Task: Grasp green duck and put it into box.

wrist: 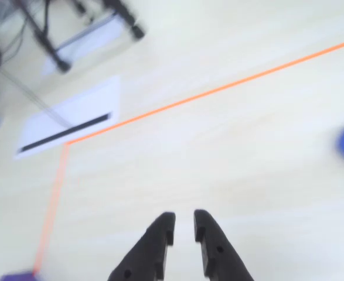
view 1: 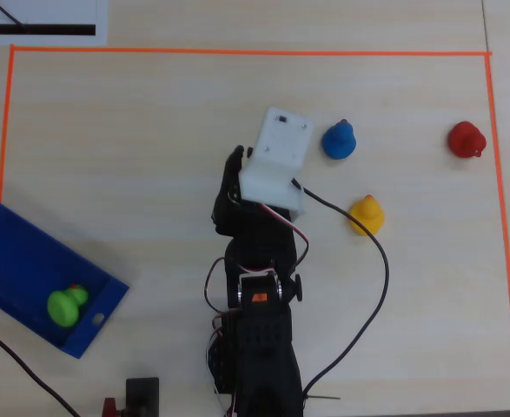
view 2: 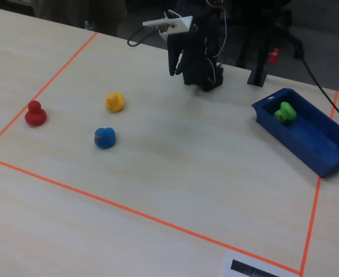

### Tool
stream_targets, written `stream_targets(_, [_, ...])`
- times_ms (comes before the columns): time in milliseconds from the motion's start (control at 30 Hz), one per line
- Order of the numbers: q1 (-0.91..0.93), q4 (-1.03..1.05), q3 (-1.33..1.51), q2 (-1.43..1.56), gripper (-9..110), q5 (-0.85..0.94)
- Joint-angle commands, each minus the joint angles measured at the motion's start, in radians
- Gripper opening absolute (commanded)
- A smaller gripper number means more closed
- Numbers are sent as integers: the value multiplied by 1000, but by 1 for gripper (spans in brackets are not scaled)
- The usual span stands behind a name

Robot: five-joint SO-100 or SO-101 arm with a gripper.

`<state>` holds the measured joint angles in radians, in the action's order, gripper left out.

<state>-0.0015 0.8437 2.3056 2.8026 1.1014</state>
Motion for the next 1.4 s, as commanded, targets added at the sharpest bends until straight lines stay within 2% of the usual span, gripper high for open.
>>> stream_targets(0, [37, -104, 408, 256, 0, 40])
stream_targets(267, [77, -206, 781, 443, 0, 71])
stream_targets(433, [74, -15, 805, 508, 0, 78])
stream_targets(767, [78, 457, 805, 508, 1, 256])
stream_targets(1367, [80, 471, 805, 508, 1, 244])
